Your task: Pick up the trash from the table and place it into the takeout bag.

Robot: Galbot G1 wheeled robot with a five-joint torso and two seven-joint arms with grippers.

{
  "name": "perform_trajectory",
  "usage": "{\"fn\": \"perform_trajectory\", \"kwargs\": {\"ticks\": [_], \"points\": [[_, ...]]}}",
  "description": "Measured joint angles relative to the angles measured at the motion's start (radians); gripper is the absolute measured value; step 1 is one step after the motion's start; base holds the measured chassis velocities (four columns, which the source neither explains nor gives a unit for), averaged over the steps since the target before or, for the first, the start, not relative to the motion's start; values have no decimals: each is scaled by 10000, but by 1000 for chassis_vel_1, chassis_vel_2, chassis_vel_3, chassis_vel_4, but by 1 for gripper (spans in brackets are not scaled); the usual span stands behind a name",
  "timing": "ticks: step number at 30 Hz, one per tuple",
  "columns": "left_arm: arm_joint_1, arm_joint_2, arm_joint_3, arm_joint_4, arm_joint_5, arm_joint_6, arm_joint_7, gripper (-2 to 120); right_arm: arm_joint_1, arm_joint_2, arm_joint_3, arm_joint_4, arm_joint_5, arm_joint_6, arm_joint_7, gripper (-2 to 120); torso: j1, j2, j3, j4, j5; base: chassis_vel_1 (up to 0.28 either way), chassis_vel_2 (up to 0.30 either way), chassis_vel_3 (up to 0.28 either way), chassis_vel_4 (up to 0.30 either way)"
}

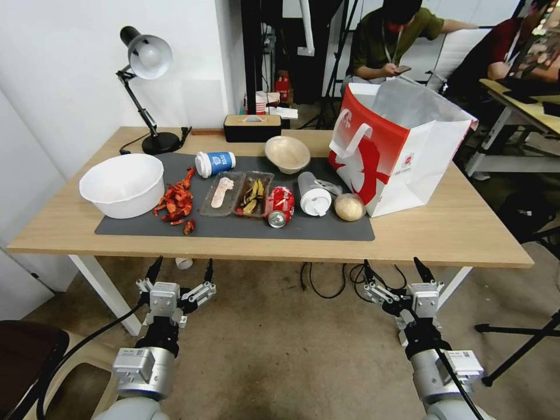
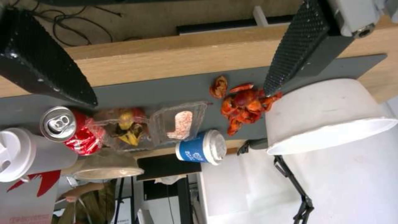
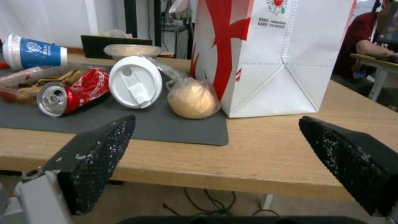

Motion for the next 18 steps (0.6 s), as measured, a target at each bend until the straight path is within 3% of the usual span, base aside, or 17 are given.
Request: {"fn": "perform_trajectory", "kwargs": {"ticks": [18], "points": [[-21, 7, -67, -60, -132, 137, -5, 100, 9, -14, 39, 41, 49, -112, -151, 100, 0, 0, 0, 0, 0, 0, 0, 0, 0]]}}
